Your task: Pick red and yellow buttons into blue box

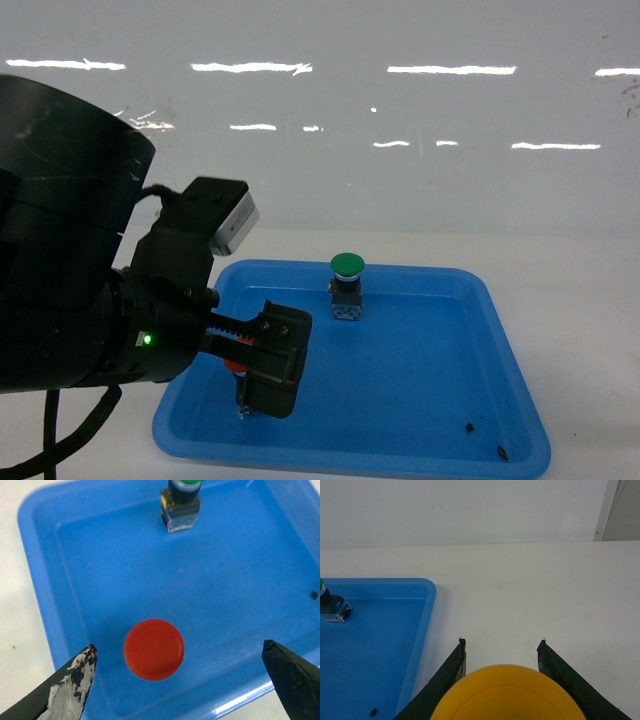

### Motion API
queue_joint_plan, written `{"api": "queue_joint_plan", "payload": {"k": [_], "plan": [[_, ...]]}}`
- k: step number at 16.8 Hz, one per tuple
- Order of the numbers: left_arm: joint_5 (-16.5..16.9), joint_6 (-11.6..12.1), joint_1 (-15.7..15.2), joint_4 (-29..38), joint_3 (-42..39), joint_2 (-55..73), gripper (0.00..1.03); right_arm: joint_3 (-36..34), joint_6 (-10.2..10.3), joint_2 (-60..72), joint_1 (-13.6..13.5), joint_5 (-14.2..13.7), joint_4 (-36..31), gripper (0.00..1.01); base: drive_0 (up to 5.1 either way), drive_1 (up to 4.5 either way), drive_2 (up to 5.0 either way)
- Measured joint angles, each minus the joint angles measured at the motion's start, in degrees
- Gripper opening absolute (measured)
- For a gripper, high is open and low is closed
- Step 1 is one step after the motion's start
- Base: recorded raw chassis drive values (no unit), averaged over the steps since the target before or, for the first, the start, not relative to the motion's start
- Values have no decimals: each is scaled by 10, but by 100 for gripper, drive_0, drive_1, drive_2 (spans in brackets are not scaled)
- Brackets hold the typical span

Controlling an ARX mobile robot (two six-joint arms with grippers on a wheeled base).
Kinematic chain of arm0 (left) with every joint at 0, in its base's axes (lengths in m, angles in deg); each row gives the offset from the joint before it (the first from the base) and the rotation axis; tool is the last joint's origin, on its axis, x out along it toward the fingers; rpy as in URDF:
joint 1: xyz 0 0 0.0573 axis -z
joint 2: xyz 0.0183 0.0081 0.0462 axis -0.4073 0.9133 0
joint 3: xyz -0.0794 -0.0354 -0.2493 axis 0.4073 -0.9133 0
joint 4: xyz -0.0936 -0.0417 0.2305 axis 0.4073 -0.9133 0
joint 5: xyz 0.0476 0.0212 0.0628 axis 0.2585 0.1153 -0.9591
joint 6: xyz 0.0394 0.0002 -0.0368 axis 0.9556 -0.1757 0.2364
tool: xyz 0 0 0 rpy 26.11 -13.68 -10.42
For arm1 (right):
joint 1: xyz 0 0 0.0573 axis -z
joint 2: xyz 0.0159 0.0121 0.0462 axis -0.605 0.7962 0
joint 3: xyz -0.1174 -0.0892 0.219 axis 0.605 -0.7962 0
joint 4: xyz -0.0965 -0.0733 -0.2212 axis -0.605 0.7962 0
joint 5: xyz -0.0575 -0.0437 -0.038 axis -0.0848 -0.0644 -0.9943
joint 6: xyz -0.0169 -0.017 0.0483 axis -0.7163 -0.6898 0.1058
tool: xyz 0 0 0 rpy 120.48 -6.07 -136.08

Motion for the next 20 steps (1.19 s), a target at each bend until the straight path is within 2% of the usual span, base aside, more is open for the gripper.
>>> {"api": "queue_joint_plan", "payload": {"k": [3,4,5,9,10,12,15,20], "plan": [[-8,-6,-17,22,2,45,98,0,0,0,0,0,0,39,0,0,0],[1,-9,-28,26,-4,59,98,0,0,0,0,0,0,39,0,0,0],[17,-17,-27,21,-12,64,98,0,0,0,0,0,0,39,0,0,0],[25,-41,16,22,-23,62,98,0,0,0,0,0,0,39,0,0,0],[40,-51,15,25,-21,62,98,0,0,0,0,0,0,39,0,0,0],[41,-57,-4,41,-19,63,98,0,0,0,0,0,0,39,0,0,0],[31,-57,-19,90,-12,62,98,0,0,0,0,0,0,39,0,0,0],[30,-54,-17,115,-11,63,98,0,0,0,0,0,0,39,0,0,0]]}}
